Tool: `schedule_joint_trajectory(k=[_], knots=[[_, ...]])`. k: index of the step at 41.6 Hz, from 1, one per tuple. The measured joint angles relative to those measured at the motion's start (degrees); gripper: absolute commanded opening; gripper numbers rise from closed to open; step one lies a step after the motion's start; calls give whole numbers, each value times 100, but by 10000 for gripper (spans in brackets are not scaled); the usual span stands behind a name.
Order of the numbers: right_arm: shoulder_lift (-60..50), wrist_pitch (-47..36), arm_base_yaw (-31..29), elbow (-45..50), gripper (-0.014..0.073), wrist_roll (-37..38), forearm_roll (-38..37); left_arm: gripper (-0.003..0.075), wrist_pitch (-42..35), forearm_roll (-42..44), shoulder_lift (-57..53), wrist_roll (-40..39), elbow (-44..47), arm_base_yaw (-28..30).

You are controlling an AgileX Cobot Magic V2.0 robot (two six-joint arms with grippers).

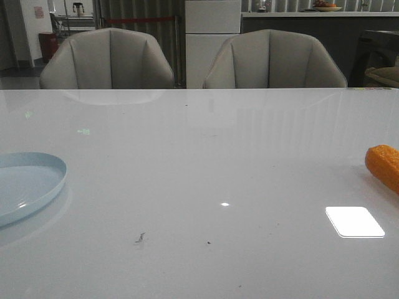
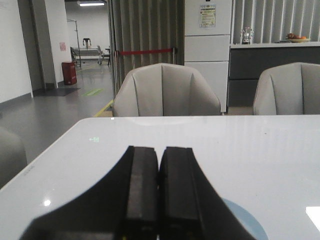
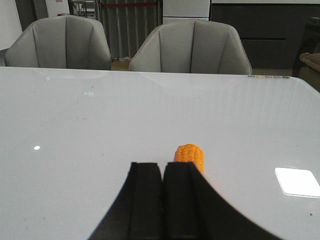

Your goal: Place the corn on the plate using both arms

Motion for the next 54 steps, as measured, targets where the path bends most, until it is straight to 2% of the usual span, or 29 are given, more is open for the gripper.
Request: schedule_joint_trajectory(k=[8, 14, 19, 23, 28, 35, 42, 54], knots=[[0, -807, 0, 0, 56, 0, 0, 90, -835, 0, 0, 0, 0, 0], [0, -1299, 0, -222, 56, 0, 0, 90, -1001, 0, 0, 0, -77, 0], [0, -801, 0, -1089, 56, 0, 0, 90, -925, 9, 0, 0, -510, 0], [214, -261, 0, -1821, 56, 0, 0, 90, -421, 34, 20, 0, -1076, 0], [1001, 375, 0, -2764, 56, 0, 0, 90, 250, 301, 365, 0, -1846, 0], [2338, 769, 0, -3702, 56, 13, 0, 90, 566, 482, 1333, 0, -2832, 0], [3613, 799, 0, -4256, 56, 13, 0, 90, 885, 503, 2552, 0, -3536, 0], [5030, 885, 0, -4338, 56, 13, 0, 90, 1005, 507, 4199, 0, -3616, 0]])
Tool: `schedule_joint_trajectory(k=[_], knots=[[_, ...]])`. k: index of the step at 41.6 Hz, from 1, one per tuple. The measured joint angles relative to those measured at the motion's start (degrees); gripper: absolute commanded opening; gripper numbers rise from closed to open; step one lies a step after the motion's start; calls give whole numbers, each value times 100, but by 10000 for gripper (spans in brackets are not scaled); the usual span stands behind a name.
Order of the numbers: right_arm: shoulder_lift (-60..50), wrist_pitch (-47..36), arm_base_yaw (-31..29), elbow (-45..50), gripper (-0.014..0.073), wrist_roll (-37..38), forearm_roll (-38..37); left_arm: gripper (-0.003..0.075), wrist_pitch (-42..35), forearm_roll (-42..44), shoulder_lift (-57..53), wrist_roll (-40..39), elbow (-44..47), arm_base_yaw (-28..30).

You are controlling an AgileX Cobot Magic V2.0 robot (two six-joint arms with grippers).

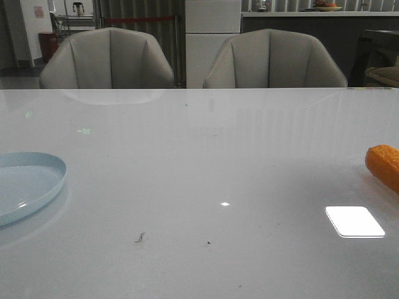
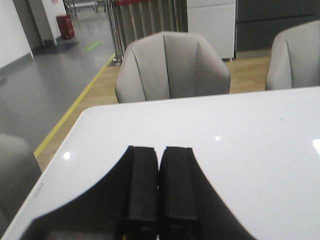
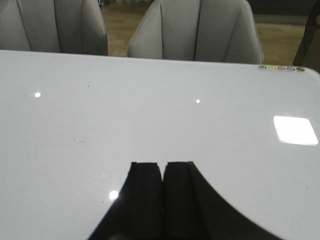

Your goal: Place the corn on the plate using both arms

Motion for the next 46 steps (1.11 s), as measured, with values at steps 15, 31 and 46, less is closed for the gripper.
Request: schedule_joint_trajectory(k=[15, 31, 46], knots=[[683, 99, 0, 0, 115, 0, 0, 183, 143, 0, 943, 0, 0, 4], [755, 136, 0, 0, 573, 0, 0, 507, -118, 0, 1028, 0, 0, -9], [775, 670, 0, 0, 573, 0, 132, 491, 320, -588, 1168, -45, -25, 217]])
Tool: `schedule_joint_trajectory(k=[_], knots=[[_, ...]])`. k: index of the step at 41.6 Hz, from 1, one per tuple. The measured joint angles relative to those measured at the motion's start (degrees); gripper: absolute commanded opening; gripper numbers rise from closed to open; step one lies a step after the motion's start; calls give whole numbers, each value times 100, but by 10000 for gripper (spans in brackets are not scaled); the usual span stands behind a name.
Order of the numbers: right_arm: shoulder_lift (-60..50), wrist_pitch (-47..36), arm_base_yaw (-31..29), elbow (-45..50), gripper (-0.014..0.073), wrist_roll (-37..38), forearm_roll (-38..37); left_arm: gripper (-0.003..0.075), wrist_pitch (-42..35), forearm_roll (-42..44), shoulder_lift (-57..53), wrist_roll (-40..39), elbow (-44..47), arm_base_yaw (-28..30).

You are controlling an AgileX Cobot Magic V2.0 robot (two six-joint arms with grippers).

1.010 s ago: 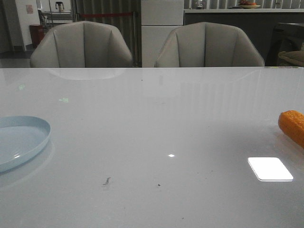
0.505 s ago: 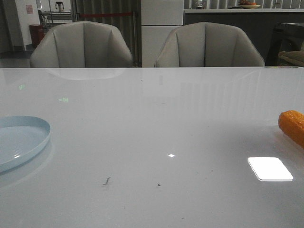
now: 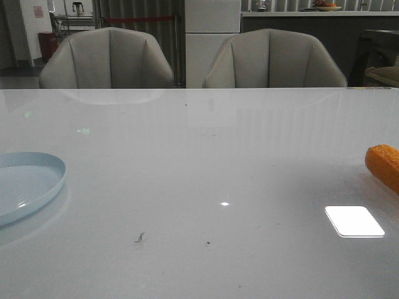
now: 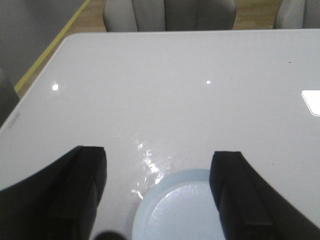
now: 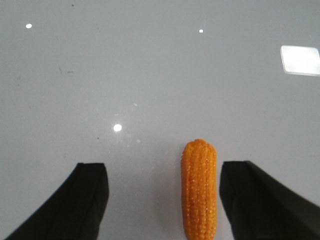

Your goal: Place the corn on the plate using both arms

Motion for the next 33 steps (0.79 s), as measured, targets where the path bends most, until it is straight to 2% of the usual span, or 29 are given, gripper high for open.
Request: schedule_joint_trajectory(k=[11, 25, 33], knots=[[0, 254, 0, -4, 573, 0, 384, 491, 1311, -368, 1268, -9, -375, 577], [0, 521, 0, -4, 573, 0, 490, 491, 2642, -404, 3420, -21, -1891, 611], [0, 661, 0, -4, 573, 0, 490, 491, 3065, -407, 4241, -21, -2653, 611]])
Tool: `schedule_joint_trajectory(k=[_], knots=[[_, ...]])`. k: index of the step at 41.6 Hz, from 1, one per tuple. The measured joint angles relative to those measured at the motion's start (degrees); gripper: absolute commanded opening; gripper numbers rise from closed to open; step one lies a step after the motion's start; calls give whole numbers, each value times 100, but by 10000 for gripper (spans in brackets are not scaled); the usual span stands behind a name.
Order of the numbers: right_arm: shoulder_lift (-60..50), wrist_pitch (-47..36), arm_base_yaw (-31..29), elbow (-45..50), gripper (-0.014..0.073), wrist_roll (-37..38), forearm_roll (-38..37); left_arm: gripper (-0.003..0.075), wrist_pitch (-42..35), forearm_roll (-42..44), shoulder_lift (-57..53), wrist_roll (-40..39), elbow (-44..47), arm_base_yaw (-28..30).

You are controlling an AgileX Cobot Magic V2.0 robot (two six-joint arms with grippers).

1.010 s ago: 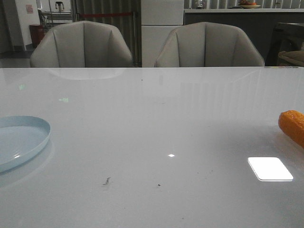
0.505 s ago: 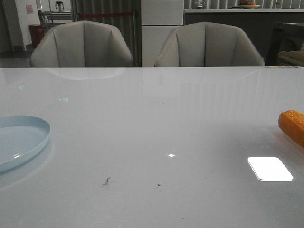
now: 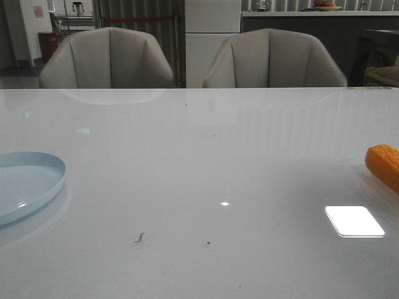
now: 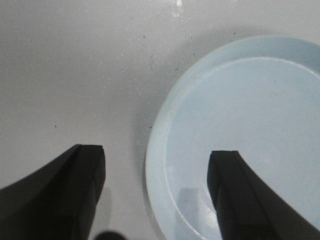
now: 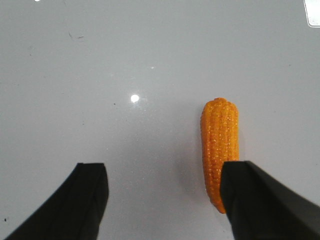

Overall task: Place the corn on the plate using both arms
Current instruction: 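Grip the rim of the pale blue plate with the left gripper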

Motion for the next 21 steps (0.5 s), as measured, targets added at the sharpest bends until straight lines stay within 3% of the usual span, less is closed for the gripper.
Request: schedule_joint_trajectory(k=[21], knots=[[0, 59, 0, 0, 573, 0, 0, 489, 163, -39, 1003, 0, -331, 0]])
